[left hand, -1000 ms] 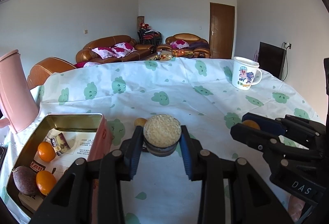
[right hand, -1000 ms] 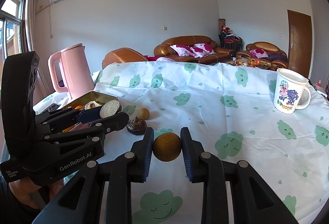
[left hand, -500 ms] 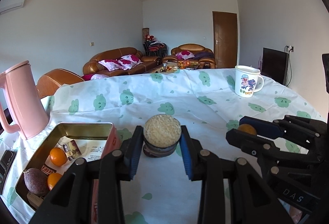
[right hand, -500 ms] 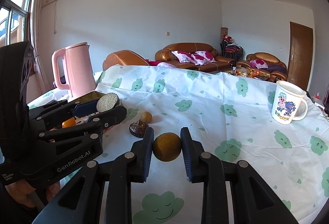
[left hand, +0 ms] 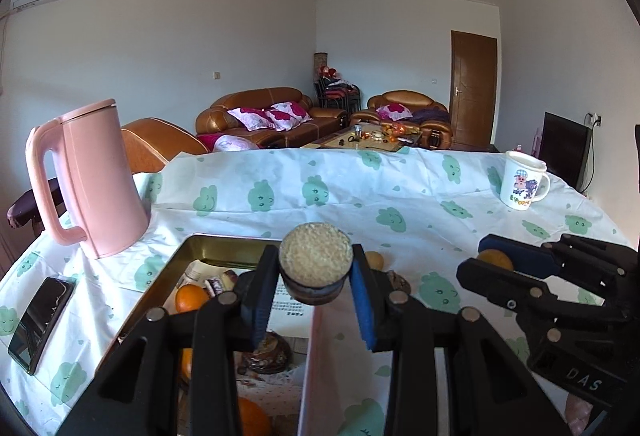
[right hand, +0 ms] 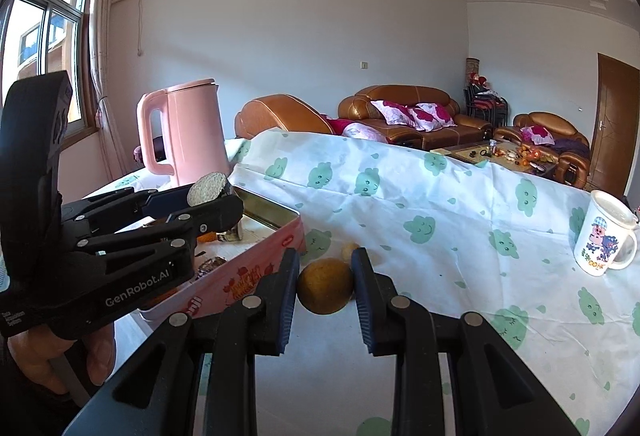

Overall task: Organize fruits
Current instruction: 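Carry the cupcake over the tin with the left tool while the right tool holds the brown fruit, then open the left tool to drop the cupcake into the tin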

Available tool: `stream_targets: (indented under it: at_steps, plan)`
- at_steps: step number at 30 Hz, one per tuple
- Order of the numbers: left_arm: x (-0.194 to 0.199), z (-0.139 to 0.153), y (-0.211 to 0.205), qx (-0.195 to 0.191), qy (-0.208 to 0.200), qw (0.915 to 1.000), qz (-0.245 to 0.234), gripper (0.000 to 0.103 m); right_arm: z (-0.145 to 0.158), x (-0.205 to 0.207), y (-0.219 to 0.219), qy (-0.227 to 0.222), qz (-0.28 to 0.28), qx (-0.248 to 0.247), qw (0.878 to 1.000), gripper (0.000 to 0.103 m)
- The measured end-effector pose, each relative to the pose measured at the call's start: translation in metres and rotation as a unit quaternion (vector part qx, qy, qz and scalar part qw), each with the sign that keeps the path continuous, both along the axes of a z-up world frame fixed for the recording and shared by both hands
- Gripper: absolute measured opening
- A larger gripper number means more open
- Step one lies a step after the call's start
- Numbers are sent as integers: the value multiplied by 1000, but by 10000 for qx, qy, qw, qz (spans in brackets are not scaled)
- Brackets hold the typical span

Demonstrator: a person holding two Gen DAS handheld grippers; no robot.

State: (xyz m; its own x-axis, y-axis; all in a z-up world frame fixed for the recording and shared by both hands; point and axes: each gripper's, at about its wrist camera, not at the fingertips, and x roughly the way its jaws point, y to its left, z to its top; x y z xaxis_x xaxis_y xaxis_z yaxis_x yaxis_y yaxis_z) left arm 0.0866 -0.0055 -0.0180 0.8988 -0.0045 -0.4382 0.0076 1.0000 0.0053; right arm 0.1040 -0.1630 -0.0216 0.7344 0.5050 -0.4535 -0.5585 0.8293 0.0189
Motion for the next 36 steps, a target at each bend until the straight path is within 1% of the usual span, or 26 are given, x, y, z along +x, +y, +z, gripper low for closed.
stream_targets:
  at_steps: [8, 15, 20, 24, 32, 36]
  plan:
    - [1, -3, 34, -50, 133, 9994, 313, 37, 10, -1, 35, -9, 365, 51, 9993, 29]
    - [8, -8, 62, -110, 295, 9981, 539, 37, 10, 4, 62, 140, 635, 169, 9977, 29]
    - [13, -12, 84, -236, 449, 9964, 685, 37, 3, 7, 88, 272, 837, 130, 9960, 29]
    - [18, -15, 98, -356, 559, 9952, 714, 37, -4, 11, 102, 431, 952, 117, 9945, 29]
    - [26, -21, 107, -321, 717, 9941, 742, 37, -23, 14, 118, 692, 1074, -63, 9918, 29]
    - [29, -25, 108, -320, 780, 9937, 739, 37, -28, 13, 123, 754, 1140, -151, 9905, 29]
